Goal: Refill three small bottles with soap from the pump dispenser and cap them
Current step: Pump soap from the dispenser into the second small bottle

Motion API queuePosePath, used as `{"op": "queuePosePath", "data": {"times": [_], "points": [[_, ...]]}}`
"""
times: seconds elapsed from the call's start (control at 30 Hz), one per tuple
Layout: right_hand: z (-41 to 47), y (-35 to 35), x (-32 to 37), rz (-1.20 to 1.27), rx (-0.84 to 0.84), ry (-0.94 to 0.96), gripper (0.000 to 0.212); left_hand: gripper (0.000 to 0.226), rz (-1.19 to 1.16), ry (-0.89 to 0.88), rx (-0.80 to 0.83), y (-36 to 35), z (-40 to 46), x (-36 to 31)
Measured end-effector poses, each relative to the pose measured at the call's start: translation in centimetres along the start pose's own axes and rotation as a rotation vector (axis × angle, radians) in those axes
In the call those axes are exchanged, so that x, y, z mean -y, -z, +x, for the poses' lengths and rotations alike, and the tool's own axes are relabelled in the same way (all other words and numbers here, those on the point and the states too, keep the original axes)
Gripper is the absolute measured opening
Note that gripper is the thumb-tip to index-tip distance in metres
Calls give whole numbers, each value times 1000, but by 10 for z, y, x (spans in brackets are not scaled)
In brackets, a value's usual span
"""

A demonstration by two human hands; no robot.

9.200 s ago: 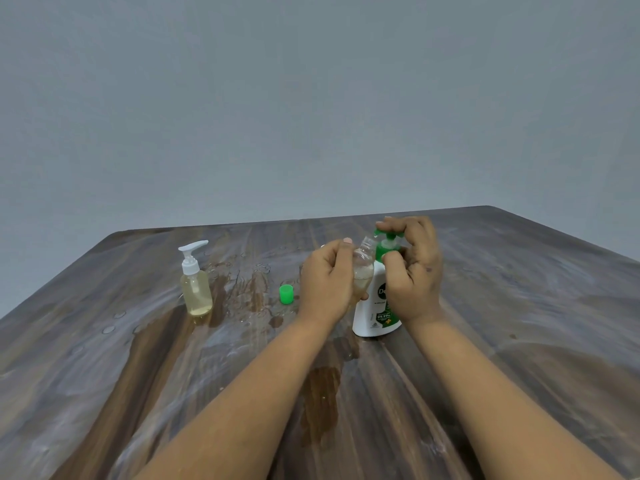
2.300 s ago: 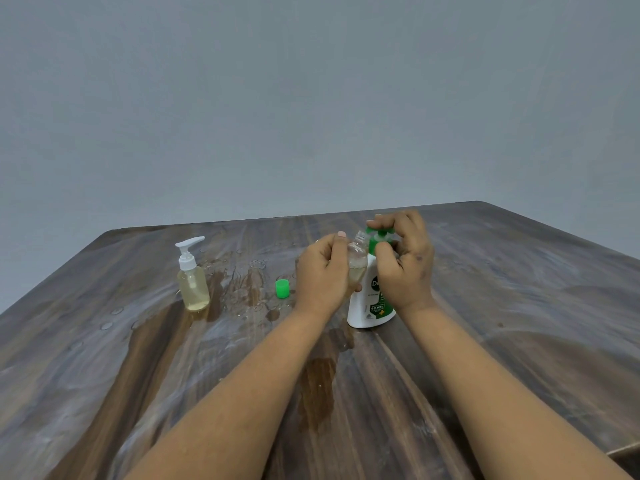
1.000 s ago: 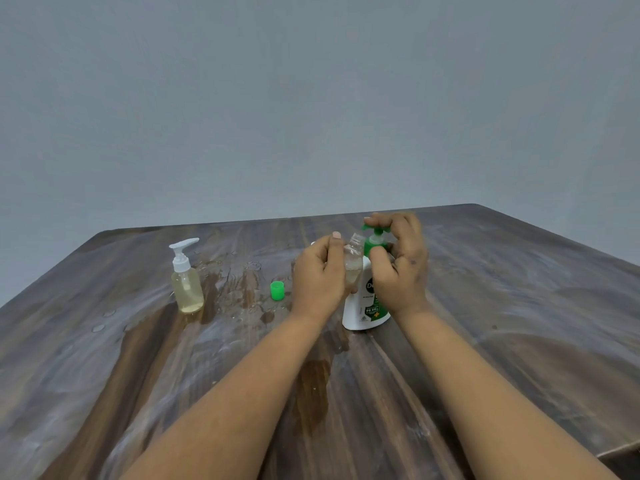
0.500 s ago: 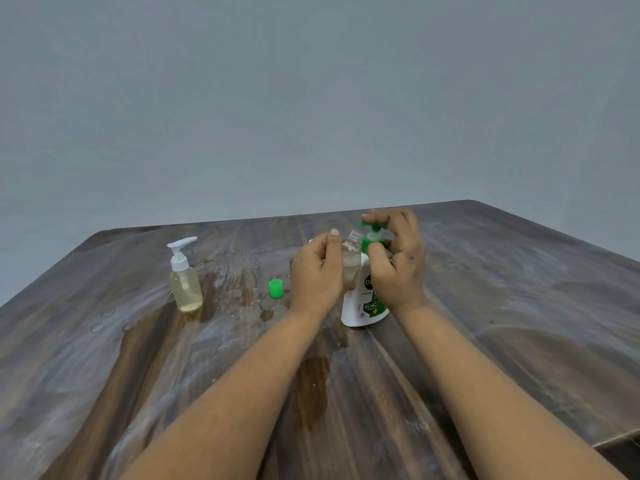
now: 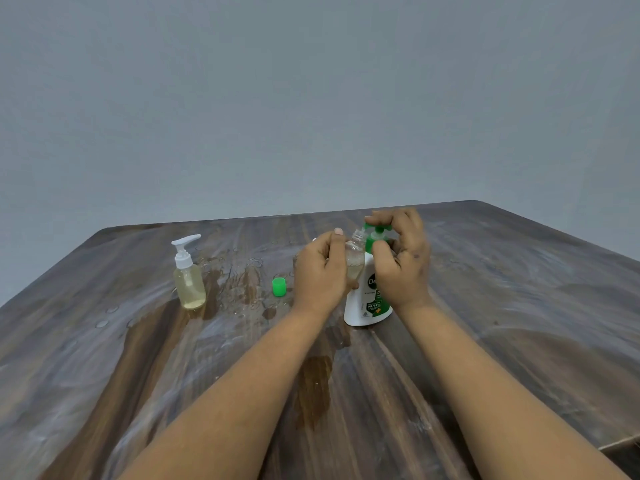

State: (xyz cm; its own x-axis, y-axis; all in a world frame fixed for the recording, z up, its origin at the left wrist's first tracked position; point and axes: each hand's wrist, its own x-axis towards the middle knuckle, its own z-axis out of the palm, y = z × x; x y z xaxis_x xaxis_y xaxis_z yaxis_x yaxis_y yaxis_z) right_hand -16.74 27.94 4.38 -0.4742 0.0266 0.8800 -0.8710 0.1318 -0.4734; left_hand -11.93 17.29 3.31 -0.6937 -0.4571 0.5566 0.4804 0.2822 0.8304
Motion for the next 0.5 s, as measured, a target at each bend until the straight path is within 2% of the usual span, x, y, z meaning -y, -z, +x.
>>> {"op": "queuePosePath", "data": {"times": [0.5], "points": [[1, 1, 0, -19, -1, 10, 33, 45, 16, -5, 0, -1, 1, -1]]}}
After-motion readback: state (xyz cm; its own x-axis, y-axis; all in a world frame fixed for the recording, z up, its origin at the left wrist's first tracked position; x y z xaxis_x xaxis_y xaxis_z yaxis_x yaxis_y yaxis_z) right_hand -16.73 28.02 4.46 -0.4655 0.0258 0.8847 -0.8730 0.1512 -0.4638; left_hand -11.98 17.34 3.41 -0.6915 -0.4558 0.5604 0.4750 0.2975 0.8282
